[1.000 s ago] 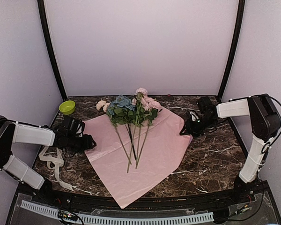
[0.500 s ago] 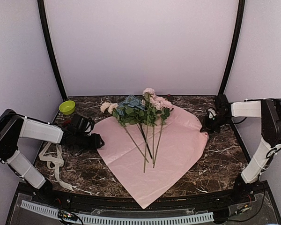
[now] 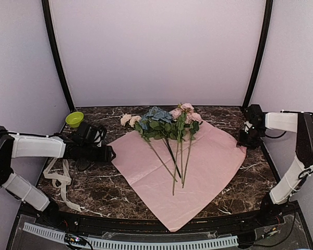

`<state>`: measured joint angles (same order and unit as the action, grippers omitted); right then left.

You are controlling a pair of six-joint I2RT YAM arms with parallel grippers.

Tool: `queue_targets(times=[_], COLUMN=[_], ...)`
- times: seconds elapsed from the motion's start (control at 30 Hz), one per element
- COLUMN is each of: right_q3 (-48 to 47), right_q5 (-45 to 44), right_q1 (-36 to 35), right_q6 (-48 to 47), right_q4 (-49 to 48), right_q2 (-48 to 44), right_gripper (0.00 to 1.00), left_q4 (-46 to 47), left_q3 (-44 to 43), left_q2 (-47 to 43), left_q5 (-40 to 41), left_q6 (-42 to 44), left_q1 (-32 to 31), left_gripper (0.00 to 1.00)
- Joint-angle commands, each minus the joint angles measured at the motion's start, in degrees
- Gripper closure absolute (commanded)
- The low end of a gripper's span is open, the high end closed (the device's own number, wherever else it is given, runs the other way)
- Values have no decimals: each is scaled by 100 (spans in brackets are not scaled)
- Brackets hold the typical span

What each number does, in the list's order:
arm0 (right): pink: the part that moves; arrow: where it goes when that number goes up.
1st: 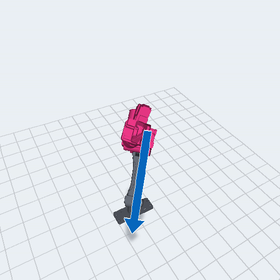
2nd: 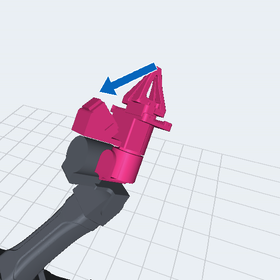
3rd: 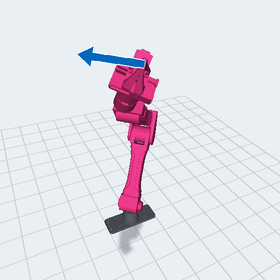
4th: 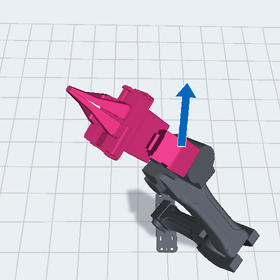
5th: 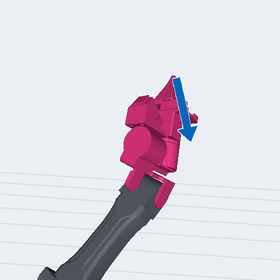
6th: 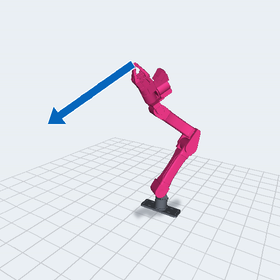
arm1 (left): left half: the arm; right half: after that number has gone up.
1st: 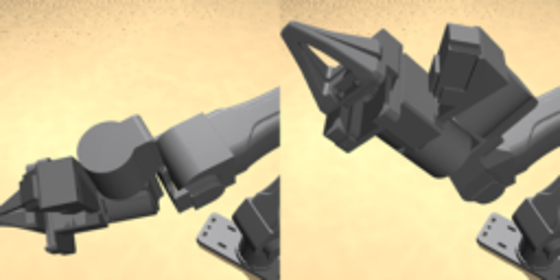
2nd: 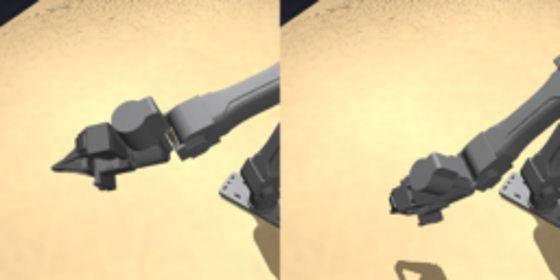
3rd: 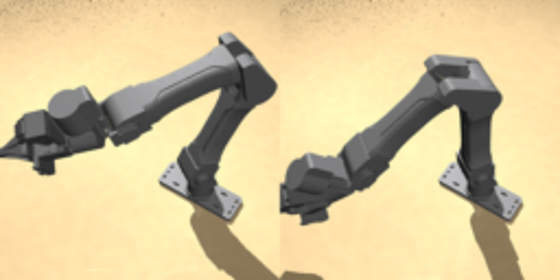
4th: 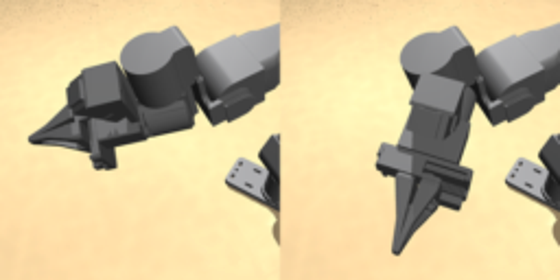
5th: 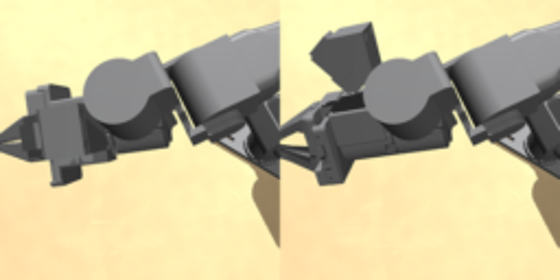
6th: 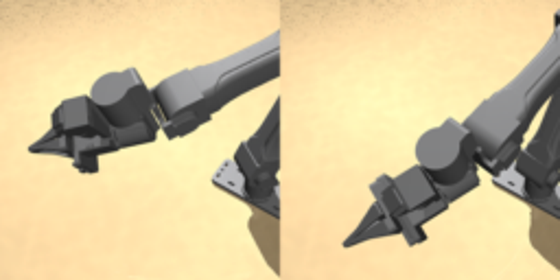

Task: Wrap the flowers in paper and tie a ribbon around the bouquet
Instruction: Adjust the flattened wrapping paper at the center of the board, then adjust the fake flower on the flattened wrapping paper.

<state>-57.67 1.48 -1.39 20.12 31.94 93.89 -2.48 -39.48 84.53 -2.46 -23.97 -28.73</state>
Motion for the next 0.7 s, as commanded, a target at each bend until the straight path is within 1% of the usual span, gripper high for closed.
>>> queue_targets(times=[0.0, 0.03, 0.1, 0.13, 0.2, 0.23, 0.3, 0.47, 0.57, 0.67], right_q3=[-451, -488, -530, -556, -593, -640, -766, -1698, -2208, -2794], right_q5=[-1916, -2149, -2243, -2070, -1310, -960, -622, -619, -606, -887], right_q1=[-418, -684, -1275, -1576, -1968, -2066, -2154, -2303, -2386, -2400], right_q6=[152, 166, 154, 130, 109, 216, 437, 366, 193, 136], right_q4=[343, 338, 178, 55, -288, -497, -655, -720, -790, -545], right_q2=[-760, -859, -997, -1000, -877, -749, -396, 816, 1455, 2145], right_gripper=[52, 52, 54, 54, 54, 55, 57, 62, 62, 64], left_q4=[-181, -182, -300, -376, -495, -584, -744, -1415, -1536, -1864], left_q3=[-30, -50, -218, -381, -775, -1012, -1541, -3276, -4205, -5021], left_q2=[-989, -1054, -990, -855, -445, -176, 444, 2220, 3000, 3652], left_q5=[210, 179, 117, 67, -61, -41, 154, 639, 872, 1144], left_q6=[802, 829, 805, 786, 805, 836, 920, 1314, 1493, 1640], left_q1=[-176, -184, -184, -185, -184, -184, -185, -177, -149, -85], left_gripper=[37, 37, 38, 39, 40, 41, 42, 48, 50, 51])
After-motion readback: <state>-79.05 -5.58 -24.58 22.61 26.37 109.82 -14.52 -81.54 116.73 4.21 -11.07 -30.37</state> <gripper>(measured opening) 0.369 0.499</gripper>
